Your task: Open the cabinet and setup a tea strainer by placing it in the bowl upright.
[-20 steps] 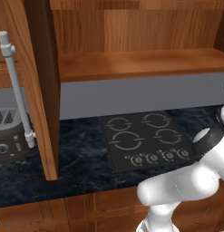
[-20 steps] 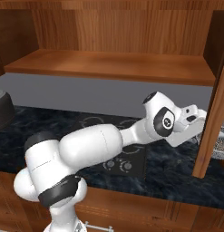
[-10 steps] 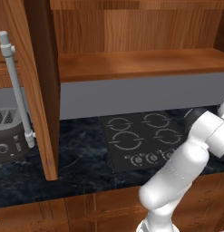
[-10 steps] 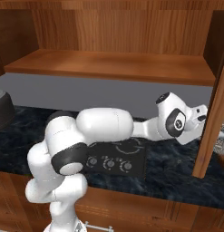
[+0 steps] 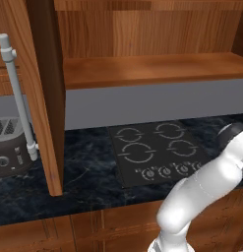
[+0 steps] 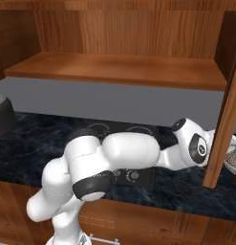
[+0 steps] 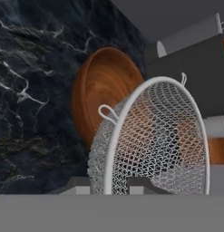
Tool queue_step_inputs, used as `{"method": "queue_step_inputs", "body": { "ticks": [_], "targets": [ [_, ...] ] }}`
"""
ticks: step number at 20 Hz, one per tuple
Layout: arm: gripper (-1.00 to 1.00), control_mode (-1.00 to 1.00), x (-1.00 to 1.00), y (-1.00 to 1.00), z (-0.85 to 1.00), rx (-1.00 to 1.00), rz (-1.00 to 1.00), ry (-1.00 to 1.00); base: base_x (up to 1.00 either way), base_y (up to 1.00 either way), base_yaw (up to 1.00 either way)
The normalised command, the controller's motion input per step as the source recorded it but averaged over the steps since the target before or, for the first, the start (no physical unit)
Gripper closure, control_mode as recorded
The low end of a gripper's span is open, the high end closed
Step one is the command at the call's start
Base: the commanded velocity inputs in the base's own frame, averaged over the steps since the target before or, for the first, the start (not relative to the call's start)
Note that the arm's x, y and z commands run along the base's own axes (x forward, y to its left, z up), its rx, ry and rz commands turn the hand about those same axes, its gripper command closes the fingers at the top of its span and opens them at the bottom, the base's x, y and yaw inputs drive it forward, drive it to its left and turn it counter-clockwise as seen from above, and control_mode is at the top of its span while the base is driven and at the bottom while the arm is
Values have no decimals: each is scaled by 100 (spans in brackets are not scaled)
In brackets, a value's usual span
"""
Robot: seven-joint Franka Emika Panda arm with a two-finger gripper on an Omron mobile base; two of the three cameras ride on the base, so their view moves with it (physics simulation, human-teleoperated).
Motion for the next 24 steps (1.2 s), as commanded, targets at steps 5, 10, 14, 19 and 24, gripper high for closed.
{"method": "queue_step_inputs", "body": {
  "ticks": [5, 10, 14, 19, 24],
  "targets": [
    [100, -100, 0, -15, 0, 6, 0, 0, 0, 0, 0],
    [100, -100, 7, -13, 0, 5, 0, 1, 0, 0, 0],
    [100, -100, 13, -11, 0, 5, 1, 3, 0, 0, 0],
    [100, -100, 20, -22, 3, 6, 4, 5, 0, 0, 0],
    [100, -100, 12, -27, 7, 6, 6, 6, 0, 0, 0]
  ]
}}
